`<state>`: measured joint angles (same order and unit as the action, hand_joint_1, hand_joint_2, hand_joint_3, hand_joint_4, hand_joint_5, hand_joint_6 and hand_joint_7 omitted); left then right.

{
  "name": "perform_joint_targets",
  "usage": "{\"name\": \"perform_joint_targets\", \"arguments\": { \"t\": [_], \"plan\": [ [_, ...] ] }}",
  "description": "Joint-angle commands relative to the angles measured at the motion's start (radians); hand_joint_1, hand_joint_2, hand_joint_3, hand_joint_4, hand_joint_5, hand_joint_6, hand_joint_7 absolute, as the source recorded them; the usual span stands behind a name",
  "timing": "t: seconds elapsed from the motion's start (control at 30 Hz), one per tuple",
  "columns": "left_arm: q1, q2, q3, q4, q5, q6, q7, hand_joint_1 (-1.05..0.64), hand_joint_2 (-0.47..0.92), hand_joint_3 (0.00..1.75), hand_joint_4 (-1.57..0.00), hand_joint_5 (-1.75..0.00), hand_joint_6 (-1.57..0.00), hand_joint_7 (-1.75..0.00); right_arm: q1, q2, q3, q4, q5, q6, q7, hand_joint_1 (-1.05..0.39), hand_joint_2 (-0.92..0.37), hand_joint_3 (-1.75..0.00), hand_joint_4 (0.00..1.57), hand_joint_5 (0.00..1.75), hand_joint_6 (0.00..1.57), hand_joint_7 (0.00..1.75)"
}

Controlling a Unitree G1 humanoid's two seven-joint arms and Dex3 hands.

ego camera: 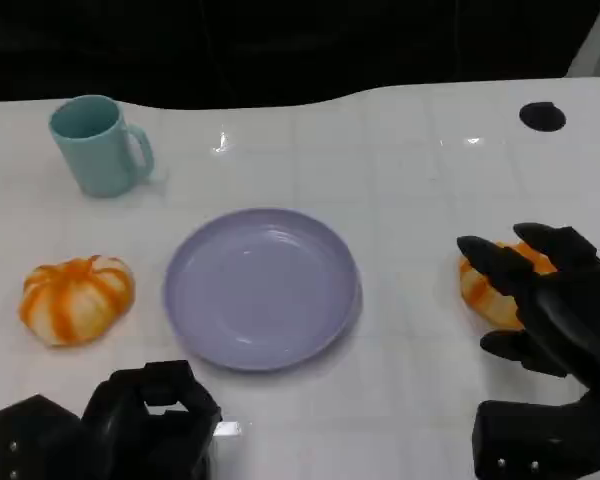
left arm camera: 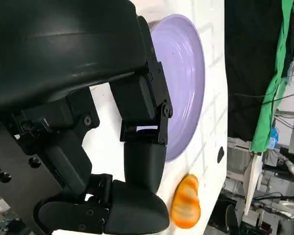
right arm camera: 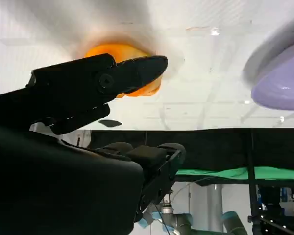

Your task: Grasp the bread from the table and place it into the plate.

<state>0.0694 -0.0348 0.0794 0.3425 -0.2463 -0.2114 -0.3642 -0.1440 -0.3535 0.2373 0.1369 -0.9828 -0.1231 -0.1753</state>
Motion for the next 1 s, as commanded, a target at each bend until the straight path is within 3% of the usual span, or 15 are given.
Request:
{"name": "perform_joint_targets", "arguments": {
  "t": [0.03,0.4,1.0],
  "plan": [
    [0.011,0.009,0.004,-0.009,0.000,0.005,0.007,-1.05,0.37,1.08,-1.57,-1.23,-1.41,-0.90,-0.037,-0.011,0.035,0.055,-0.011,0.044,-0.018,-0.54,-0.90,-0.01,0.00,0.33,0.26,0.01],
    [0.016,0.010,0.007,-0.010,-0.003,-0.001,0.003,-1.05,0.38,1.08,-1.57,-1.22,-1.41,-0.90,-0.129,0.006,0.103,0.198,0.011,0.119,-0.048,-0.49,-0.87,0.00,0.00,0.33,0.28,0.01],
    [0.026,0.011,0.005,-0.025,-0.001,0.004,0.007,-1.05,0.38,1.09,-1.57,-1.23,-1.40,-0.91,-0.273,0.035,0.190,0.491,0.052,0.128,-0.135,-0.47,-0.87,0.00,0.04,0.33,0.30,0.01]
  ]
}}
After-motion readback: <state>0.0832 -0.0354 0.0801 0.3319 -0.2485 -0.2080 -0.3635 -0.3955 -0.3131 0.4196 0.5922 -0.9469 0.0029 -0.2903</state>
